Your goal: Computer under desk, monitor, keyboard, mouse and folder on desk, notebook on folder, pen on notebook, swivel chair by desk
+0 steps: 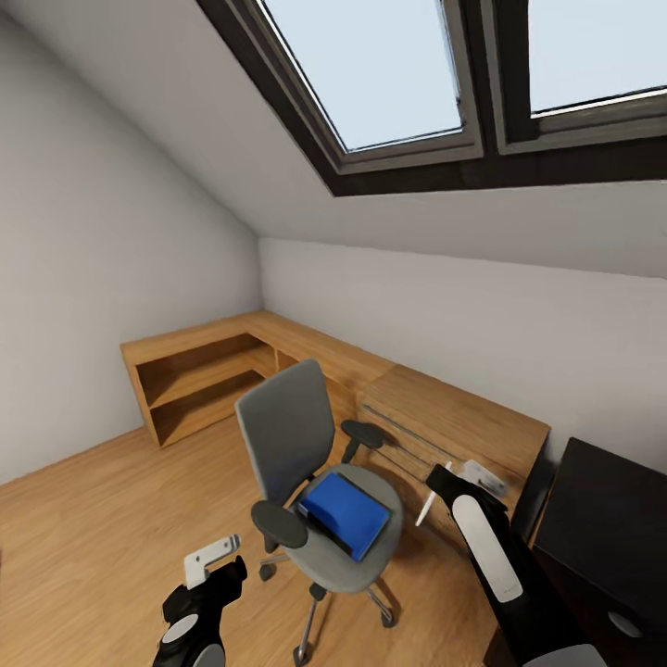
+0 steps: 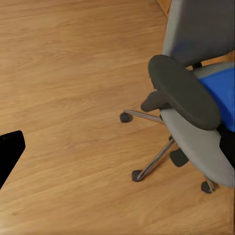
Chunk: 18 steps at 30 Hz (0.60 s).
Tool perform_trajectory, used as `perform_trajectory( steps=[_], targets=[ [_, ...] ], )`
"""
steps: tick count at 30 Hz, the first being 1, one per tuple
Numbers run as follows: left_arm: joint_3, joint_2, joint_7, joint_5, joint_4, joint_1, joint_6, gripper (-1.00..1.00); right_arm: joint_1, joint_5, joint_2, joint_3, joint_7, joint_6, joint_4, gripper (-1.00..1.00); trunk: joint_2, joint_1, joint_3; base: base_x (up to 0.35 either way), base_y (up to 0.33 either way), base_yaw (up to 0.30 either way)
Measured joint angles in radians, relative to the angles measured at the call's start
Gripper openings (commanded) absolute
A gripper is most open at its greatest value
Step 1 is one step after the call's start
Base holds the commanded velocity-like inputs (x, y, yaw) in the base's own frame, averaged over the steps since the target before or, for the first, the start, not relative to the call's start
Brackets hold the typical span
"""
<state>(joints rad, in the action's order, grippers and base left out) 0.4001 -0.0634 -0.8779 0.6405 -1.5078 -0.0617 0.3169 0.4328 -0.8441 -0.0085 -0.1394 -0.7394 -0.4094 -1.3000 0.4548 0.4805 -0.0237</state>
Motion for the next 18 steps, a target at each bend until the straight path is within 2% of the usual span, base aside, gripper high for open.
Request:
perform_trajectory(
  steps=[3,6,8,14,18],
  targets=[
    [0.000,0.001,0.000,-0.001,0.000,0.000,0.000,1.00,0.000,0.000,-0.007,0.010,0.000,0.000,-0.007,-1.00,-0.020,-0.011,0.009,0.001,-0.006,-0.255],
    [0.000,0.001,0.000,-0.001,0.000,-0.001,-0.001,1.00,0.001,0.001,-0.011,0.046,0.000,-0.002,-0.016,-1.00,-0.041,-0.023,0.017,0.000,-0.001,-0.261],
    [0.001,0.001,0.000,-0.001,0.000,-0.001,-0.001,1.00,0.001,0.001,-0.012,0.052,-0.001,-0.002,-0.017,-1.00,-0.055,-0.030,0.023,0.000,-0.001,-0.261],
    [0.008,0.001,0.001,0.000,0.000,-0.001,-0.001,1.00,0.001,0.002,-0.018,0.061,0.000,-0.002,-0.018,-1.00,-0.056,-0.031,0.024,0.000,0.000,-0.262],
    [0.026,0.001,0.001,0.000,0.000,-0.001,-0.001,1.00,0.001,0.003,-0.021,0.066,0.000,0.000,-0.015,-1.00,-0.056,-0.031,0.024,0.000,0.000,-0.262]
  ],
)
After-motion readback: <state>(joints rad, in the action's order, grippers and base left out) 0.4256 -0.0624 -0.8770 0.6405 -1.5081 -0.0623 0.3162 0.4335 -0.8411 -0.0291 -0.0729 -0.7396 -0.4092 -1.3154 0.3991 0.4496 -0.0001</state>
